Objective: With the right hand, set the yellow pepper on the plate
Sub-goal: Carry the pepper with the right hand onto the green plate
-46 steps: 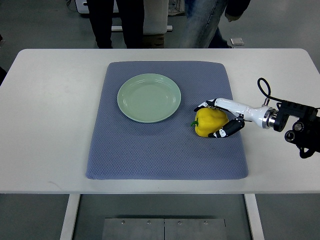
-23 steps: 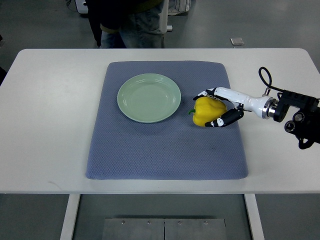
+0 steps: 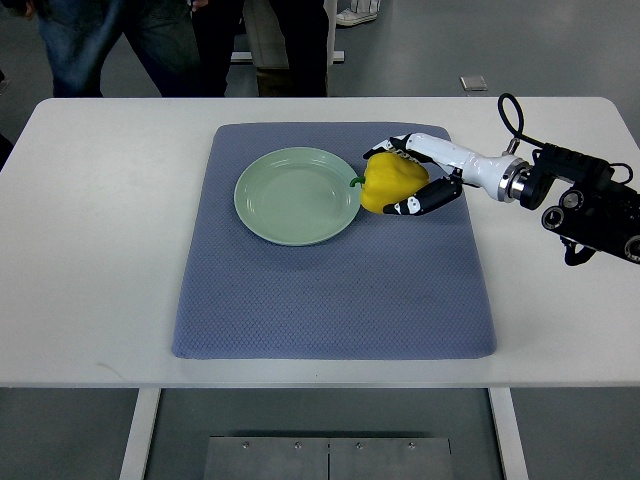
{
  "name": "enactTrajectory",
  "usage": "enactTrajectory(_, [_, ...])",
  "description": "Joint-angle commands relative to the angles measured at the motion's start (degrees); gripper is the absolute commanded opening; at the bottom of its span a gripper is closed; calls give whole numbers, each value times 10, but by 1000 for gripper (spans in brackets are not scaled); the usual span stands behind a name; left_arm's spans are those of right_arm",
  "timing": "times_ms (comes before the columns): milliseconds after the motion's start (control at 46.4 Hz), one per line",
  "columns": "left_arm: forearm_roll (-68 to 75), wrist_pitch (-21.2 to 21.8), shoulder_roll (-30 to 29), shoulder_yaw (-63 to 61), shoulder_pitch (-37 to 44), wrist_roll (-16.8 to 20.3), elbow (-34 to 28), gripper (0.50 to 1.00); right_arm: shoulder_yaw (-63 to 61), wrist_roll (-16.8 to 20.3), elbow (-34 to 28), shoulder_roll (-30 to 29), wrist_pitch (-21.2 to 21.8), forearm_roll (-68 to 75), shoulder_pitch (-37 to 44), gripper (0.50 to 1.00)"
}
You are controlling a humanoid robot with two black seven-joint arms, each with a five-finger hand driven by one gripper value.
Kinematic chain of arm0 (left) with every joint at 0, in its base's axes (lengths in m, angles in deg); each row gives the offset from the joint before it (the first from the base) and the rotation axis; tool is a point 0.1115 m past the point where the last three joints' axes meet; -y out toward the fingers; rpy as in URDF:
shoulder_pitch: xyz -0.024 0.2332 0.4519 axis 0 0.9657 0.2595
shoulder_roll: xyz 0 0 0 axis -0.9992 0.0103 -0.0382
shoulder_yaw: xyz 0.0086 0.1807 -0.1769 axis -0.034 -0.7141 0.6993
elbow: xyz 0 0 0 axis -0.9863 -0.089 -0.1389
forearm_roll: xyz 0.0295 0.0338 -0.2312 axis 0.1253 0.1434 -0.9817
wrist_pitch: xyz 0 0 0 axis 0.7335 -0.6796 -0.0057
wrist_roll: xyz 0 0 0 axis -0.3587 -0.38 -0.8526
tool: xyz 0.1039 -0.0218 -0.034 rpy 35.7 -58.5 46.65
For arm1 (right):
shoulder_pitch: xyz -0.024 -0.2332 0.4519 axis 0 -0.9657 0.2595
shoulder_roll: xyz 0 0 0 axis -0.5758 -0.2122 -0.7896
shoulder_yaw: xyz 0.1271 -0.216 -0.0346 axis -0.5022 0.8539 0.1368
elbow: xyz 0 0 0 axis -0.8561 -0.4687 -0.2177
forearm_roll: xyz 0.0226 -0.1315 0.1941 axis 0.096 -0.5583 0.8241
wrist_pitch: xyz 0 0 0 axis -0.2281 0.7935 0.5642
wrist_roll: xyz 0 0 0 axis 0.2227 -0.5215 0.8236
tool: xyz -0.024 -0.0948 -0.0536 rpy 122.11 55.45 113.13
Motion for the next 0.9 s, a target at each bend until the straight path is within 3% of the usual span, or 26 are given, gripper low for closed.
enactTrajectory(0, [0,-1,0,0,0,1,0,1000,0,1,14,-18,-1,0,8,500])
enactTrajectory(711, [0,0,0,0,0,0,0,1000,1,37,154,-207,0,24,35,500])
enactTrajectory(883, [0,-1,0,0,0,0,0,1000,1,49,178,-228,-1,46,35,500])
